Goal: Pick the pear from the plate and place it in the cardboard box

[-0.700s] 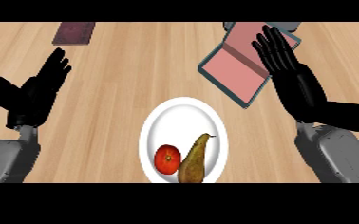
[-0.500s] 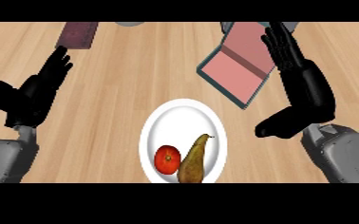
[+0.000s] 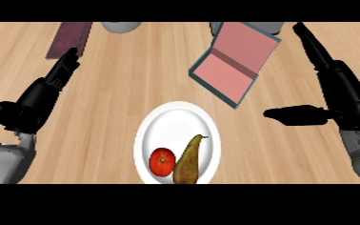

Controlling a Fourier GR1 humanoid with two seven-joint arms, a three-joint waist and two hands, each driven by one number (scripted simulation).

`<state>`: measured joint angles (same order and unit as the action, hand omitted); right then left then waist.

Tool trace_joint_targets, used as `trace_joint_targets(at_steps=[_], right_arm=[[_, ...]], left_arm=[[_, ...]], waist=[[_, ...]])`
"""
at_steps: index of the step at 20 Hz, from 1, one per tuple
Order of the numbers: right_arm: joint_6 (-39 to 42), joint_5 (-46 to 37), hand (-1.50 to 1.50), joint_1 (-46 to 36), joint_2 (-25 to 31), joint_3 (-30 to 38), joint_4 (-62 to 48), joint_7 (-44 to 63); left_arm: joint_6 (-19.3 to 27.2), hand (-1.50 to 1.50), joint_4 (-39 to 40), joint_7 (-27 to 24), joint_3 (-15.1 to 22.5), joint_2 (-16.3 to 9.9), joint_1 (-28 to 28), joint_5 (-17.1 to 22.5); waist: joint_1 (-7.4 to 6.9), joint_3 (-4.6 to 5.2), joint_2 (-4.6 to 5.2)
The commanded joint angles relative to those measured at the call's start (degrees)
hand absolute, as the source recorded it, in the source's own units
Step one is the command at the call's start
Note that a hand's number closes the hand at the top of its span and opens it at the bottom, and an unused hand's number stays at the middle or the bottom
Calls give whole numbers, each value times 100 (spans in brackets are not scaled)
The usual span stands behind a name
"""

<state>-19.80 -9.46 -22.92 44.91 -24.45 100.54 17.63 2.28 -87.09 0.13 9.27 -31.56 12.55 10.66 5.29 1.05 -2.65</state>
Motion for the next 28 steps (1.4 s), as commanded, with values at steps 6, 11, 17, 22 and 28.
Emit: trace_joint_targets(at_steps=[6, 11, 17, 22, 28], right_arm=[[1480, -1826, -150, -651, 662, -1442, 1709, 2836], [2936, -1743, -150, -842, 332, -2432, 1911, 4303], [3979, -1258, -150, -1466, -864, -2990, 1549, 5833], [4265, -1121, -150, -1771, -1464, -3389, 923, 6395], [4355, -928, -150, -1953, -2305, -3469, -101, 6746]], left_arm=[[-134, 0, -8, -396, 345, 218, -54, -230], [-192, 0, -119, -361, 393, 200, 109, -279], [-128, 0, 0, -480, 469, 360, 205, -403], [-162, 0, 39, -439, 495, 396, 268, -415], [-131, 0, -10, -502, 556, 468, 123, -462]], waist=[[-330, -36, 151], [-527, -23, 181], [-707, -32, 235], [-670, -35, 213], [-653, -44, 180]])
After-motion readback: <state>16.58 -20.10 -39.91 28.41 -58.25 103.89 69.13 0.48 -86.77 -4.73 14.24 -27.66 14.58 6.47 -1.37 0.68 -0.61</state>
